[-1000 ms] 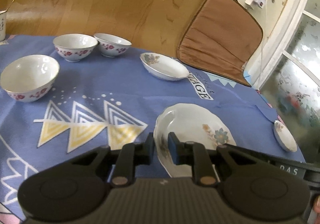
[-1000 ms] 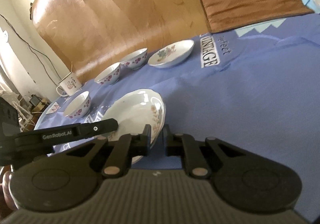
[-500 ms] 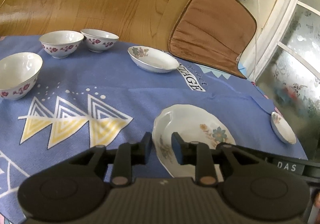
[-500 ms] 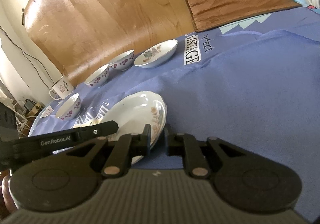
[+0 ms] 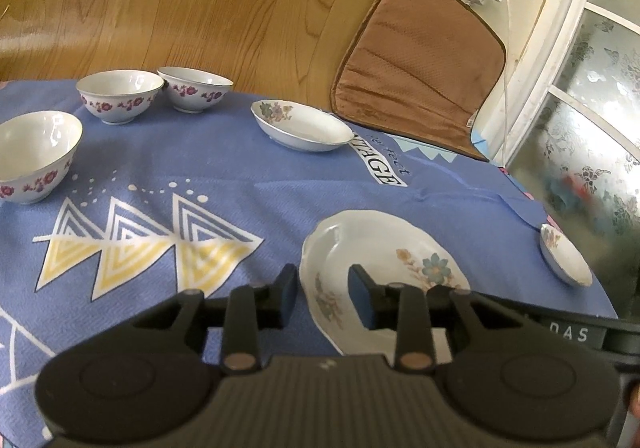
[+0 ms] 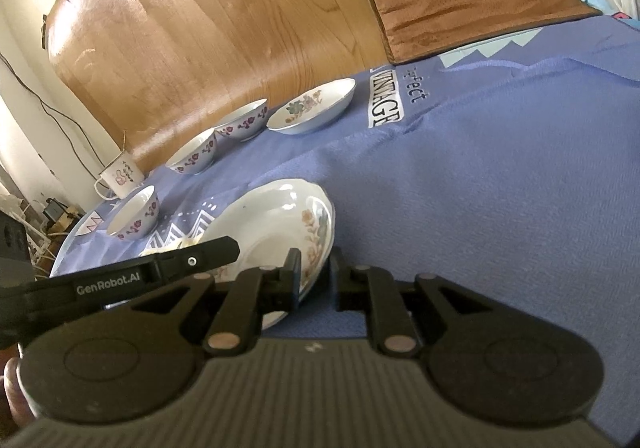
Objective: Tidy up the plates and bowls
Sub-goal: 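Carry the flower-painted saucer with both grippers toward the window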
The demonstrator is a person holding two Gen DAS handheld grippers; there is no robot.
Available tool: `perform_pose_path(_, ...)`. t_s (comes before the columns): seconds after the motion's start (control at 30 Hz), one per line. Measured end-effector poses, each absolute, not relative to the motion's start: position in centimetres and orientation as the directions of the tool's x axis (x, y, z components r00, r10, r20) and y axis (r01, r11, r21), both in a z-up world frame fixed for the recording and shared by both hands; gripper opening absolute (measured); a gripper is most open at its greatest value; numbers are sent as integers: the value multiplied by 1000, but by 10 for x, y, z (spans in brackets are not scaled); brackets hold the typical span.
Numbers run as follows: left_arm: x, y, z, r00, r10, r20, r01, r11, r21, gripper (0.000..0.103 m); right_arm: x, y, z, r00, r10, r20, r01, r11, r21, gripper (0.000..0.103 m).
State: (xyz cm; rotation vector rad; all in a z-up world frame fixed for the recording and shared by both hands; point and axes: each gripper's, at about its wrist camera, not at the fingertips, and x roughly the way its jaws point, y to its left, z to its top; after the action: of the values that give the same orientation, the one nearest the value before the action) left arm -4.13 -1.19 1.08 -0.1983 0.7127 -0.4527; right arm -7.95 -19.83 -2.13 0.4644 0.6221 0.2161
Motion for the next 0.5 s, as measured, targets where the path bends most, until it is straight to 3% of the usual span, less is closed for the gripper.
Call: perform_pose_path(0.5, -44, -10, 12, 666, -480, -572, 342, 877, -338, 25, -82, -191, -20, 811, 294, -506, -57, 900, 431, 18)
